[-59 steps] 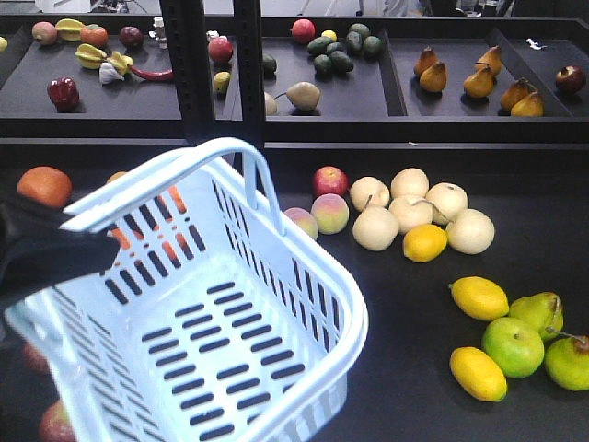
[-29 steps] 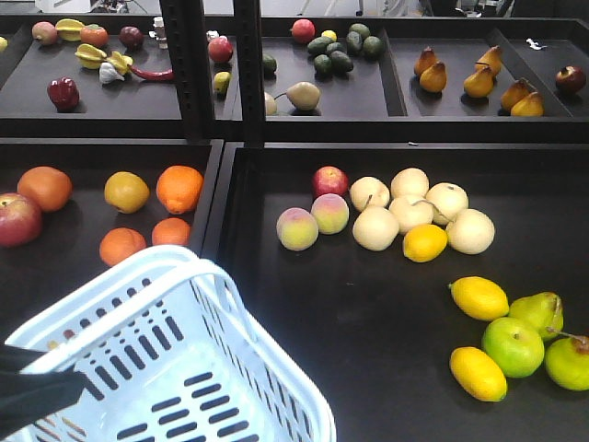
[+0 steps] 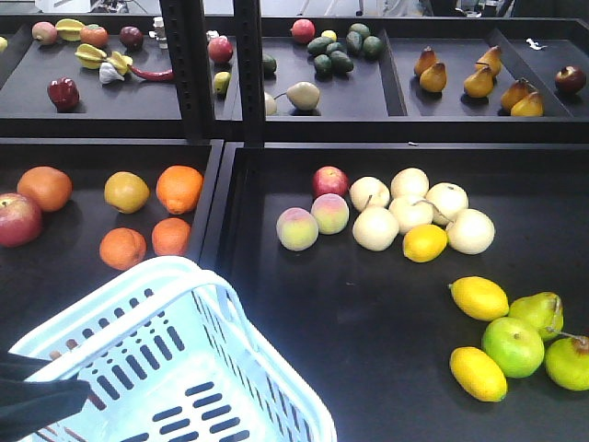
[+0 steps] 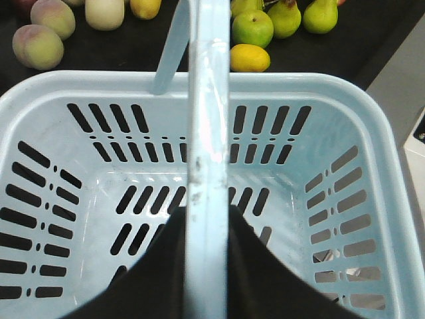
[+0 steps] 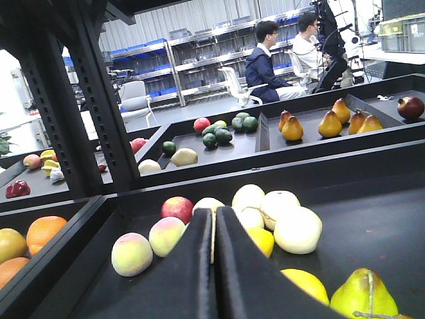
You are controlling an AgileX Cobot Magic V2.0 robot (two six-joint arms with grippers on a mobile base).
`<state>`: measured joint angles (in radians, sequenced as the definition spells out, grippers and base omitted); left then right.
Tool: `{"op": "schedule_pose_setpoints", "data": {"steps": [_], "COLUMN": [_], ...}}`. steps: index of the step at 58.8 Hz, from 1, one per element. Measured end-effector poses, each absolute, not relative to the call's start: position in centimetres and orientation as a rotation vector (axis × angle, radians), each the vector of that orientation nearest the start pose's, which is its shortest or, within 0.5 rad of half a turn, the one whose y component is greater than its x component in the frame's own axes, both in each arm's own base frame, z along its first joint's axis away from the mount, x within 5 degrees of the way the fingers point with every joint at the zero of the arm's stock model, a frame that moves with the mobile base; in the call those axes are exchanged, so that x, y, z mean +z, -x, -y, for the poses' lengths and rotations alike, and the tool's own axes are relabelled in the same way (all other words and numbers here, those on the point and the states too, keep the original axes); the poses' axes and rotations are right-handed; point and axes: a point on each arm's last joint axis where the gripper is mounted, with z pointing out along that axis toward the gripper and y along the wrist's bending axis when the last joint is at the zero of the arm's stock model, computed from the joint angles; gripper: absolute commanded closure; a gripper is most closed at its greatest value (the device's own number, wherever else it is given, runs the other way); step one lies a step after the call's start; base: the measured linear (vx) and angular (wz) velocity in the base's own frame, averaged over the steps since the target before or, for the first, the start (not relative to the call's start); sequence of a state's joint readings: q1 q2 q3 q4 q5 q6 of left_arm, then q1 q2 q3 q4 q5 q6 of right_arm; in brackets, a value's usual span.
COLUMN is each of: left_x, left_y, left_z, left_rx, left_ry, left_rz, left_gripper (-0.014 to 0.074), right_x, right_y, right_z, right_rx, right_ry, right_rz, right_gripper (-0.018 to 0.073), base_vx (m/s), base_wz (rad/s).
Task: Pick three apples into basket with both arms
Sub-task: 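Lift the basket with the left gripper and pull it toward the robot, then back the base away from the fruit table holding the basket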
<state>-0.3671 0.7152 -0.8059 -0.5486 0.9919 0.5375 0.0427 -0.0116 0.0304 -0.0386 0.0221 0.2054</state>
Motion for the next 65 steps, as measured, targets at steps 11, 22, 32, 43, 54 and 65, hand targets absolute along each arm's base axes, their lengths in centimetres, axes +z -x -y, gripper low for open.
{"op": "schedule_pose_setpoints", "data": {"steps": [11, 22, 32, 43, 54, 65], "left_x": [34.81, 34.81, 34.81, 34.81, 34.81, 34.81], "left_y": [-9.35, -9.35, -9.35, -9.35, -9.35, -9.35], "left_z": [7.85, 7.85, 7.85, 7.85, 7.85, 7.85], "left_rx": [-0.599, -0.599, -0.599, -0.599, -0.599, -0.599], "left_ry": [-0.876, -0.876, -0.876, -0.876, -0.876, -0.876], "left_rz": [-2.118, -2.118, -2.118, -2.118, -2.118, -2.118], "left_gripper": [0.0602, 0.0602, 0.0602, 0.0602, 0.0602, 0.0602], "right_x": [20.15, 20.15, 20.15, 20.15, 20.15, 20.15], "right_y": [-5.67, -5.67, -5.67, -5.67, -5.67, -5.67], "right_z": [-0.23, -0.23, -0.23, -0.23, -0.23, -0.23], "right_rx": [0.167, 0.167, 0.167, 0.167, 0.167, 0.167], "right_ry": [-0.095, -0.095, -0.095, -0.095, -0.095, -0.095], "right_rz": [-1.524, -1.524, -1.524, -1.524, -1.524, -1.524], "right_gripper": [0.0565, 0.0565, 0.0565, 0.0565, 0.0565, 0.0565], "base_vx": [0.0, 0.0, 0.0, 0.0, -0.01, -0.03], "base_wz": [0.0, 0.0, 0.0, 0.01, 0.05, 0.12]}}
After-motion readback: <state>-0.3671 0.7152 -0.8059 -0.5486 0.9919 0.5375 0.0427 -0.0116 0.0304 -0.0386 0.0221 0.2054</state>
